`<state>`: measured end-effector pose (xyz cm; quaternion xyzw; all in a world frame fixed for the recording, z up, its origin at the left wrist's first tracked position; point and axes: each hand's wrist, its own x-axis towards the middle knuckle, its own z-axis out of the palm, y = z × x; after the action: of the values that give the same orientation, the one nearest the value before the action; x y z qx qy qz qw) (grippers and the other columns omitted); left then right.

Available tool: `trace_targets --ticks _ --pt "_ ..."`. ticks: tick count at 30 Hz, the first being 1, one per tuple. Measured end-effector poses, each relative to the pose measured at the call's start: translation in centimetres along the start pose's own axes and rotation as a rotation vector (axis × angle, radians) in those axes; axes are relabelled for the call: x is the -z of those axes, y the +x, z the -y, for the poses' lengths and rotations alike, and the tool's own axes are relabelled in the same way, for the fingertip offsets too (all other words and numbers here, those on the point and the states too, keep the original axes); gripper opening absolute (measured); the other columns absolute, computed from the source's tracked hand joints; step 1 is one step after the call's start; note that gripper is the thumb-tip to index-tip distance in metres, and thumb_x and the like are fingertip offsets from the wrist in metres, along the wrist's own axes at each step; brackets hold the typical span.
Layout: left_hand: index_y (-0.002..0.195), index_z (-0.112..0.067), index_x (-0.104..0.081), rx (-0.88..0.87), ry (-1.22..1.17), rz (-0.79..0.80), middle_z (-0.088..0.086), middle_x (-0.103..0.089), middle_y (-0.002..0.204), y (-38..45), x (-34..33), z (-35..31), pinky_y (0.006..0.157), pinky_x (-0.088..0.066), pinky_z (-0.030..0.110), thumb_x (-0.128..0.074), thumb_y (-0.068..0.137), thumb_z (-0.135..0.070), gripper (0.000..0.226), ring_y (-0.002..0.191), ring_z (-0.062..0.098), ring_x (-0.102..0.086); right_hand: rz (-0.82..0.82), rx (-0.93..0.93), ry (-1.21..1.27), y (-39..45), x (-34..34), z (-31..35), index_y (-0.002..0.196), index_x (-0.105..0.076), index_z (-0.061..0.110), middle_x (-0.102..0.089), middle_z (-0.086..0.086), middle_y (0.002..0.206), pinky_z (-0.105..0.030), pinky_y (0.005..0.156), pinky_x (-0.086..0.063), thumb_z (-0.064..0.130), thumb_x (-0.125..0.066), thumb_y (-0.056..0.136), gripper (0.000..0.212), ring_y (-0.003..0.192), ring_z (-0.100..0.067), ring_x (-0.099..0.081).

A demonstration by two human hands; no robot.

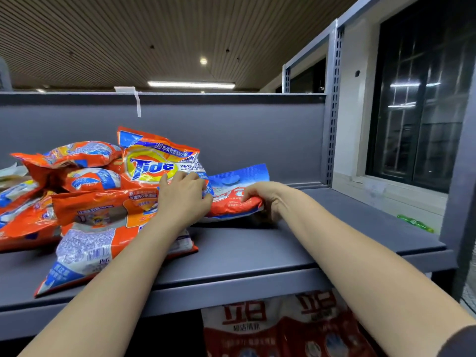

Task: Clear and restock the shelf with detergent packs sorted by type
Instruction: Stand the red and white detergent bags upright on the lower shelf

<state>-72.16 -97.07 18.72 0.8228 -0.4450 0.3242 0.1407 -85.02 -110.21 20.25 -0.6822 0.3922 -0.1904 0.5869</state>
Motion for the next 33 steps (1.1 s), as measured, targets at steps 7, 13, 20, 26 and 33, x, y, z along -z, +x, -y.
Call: trace_targets --ticks 7,13,20,26,33 --pt "0.121 -0.031 -0.059 -0.032 0.093 0.083 -0.006 -0.049 0.137 -0.4 0.4 -0.6 0.109 -0.018 0.049 -0.040 0.093 -0.037 0.035 0.131 0.020 -0.034 -0.206 0.106 0.076 -2.9 4.3 -2.1 0.100 -0.058 0.004 -0.064 -0.014 0.088 -0.030 0.066 -0.052 -0.003 -0.056 0.067 0.033 0.067 -0.027 -0.060" --pt "0.131 -0.031 -0.052 -0.017 0.157 0.192 -0.007 -0.036 0.149 -1.4 0.7 -1.2 0.112 -0.009 0.054 -0.028 0.097 -0.049 0.045 0.140 0.020 -0.021 -0.352 0.345 0.044 -6.9 8.7 -4.3 0.070 -0.053 0.013 -0.059 -0.007 0.073 -0.022 0.044 -0.047 -0.015 -0.042 0.075 0.030 0.057 -0.018 -0.056" --pt "0.107 -0.017 -0.062 0.092 -0.573 0.209 0.005 -0.062 0.116 -2.8 1.8 -5.8 0.101 -0.031 0.042 -0.032 0.087 -0.048 0.047 0.114 0.026 -0.052 -0.309 0.416 0.116 -10.1 10.7 -6.6 0.075 -0.054 0.009 -0.062 -0.008 0.077 -0.028 0.061 -0.051 -0.014 -0.042 0.070 0.026 0.073 -0.024 -0.060" --pt "0.108 -0.012 -0.050 0.232 -1.116 0.211 0.008 -0.062 0.111 -4.8 2.4 -8.5 0.088 -0.052 0.041 -0.060 0.088 -0.017 0.023 0.098 0.022 -0.063 -0.131 0.506 0.254 -11.1 11.2 -8.1 0.108 -0.063 0.017 -0.072 -0.006 0.100 -0.038 0.078 -0.057 0.018 -0.065 0.086 0.023 0.090 -0.023 -0.070" --pt "0.103 -0.020 -0.055 0.202 -1.155 0.195 0.002 -0.065 0.110 -7.6 2.9 -11.5 0.096 -0.046 0.044 -0.055 0.082 -0.048 0.034 0.103 0.020 -0.062 -0.461 0.661 0.233 -12.8 12.5 -10.2 0.087 -0.063 0.023 -0.072 -0.003 0.094 -0.046 0.083 -0.056 0.030 -0.058 0.093 0.011 0.087 -0.023 -0.069"
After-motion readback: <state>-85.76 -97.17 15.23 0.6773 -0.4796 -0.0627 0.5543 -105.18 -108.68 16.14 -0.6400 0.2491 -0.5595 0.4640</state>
